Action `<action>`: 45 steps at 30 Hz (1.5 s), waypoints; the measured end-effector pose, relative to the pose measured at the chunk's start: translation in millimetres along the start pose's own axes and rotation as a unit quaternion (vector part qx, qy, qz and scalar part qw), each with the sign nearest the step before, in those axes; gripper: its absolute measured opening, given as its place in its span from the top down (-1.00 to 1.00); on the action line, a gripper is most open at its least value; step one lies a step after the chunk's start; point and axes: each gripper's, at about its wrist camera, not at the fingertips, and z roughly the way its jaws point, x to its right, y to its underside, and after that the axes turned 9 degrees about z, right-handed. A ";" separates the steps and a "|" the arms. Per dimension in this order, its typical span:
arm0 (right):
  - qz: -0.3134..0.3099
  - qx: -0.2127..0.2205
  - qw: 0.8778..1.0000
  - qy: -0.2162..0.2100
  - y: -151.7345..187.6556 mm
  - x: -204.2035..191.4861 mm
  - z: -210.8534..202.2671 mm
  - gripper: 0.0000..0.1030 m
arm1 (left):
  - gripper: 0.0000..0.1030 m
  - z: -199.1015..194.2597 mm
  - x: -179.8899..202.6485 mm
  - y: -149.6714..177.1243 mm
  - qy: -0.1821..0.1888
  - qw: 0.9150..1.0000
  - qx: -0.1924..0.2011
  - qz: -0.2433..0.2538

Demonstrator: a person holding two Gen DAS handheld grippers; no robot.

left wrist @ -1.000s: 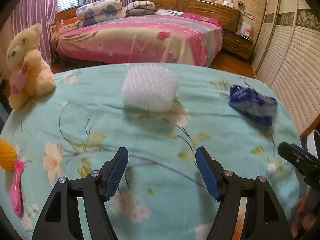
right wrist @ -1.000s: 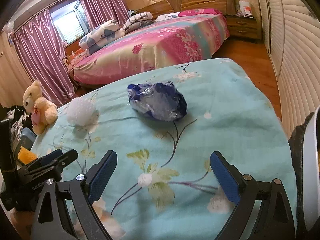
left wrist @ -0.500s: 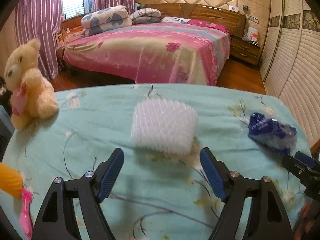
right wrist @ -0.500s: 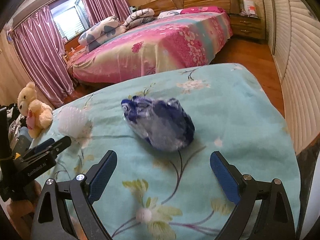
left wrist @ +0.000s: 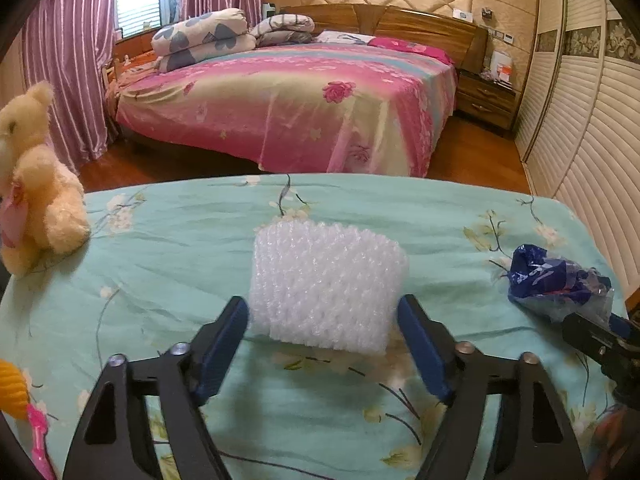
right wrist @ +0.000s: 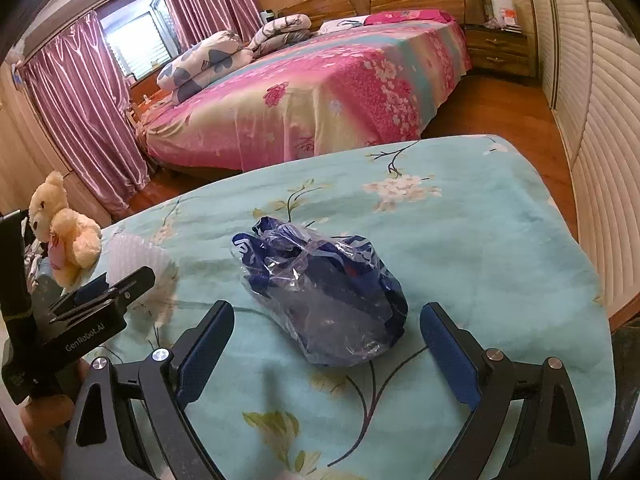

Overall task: Collect trash
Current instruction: 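Grasp the white bubble-wrap sleeve with the left tool while the right tool grasps the blue plastic bag, then carry the bubble-wrap sleeve and blue bag over the trash bin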

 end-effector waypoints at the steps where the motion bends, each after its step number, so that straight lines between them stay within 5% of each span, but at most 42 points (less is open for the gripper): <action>1: 0.002 0.001 1.000 -0.003 -0.3 1.0 -0.6 -0.83 | -0.37 -0.4 0.1 0.3 0.000 1.000 -0.001 0.000; 4: 0.007 0.003 1.000 -0.007 -1.5 3.2 -1.5 -0.79 | -0.18 -1.0 0.9 0.0 0.003 1.000 0.000 0.002; 7: 0.005 0.002 1.000 -0.004 -0.4 4.0 -1.1 -0.41 | 0.18 -2.0 4.2 0.1 0.007 1.000 0.004 0.010; 11: -0.007 0.010 1.000 -0.005 2.9 1.0 -5.5 -0.18 | 0.48 -8.6 7.5 2.6 0.022 1.000 0.009 0.017; 28: 0.006 0.039 0.999 -0.015 42.7 12.5 -66.4 -0.10 | 0.52 -75.6 48.5 45.8 0.089 0.994 0.006 0.056; 45: 0.036 0.075 0.997 -0.001 84.4 39.1 -123.0 -0.10 | 0.52 -131.8 86.8 79.2 0.115 0.989 0.008 0.094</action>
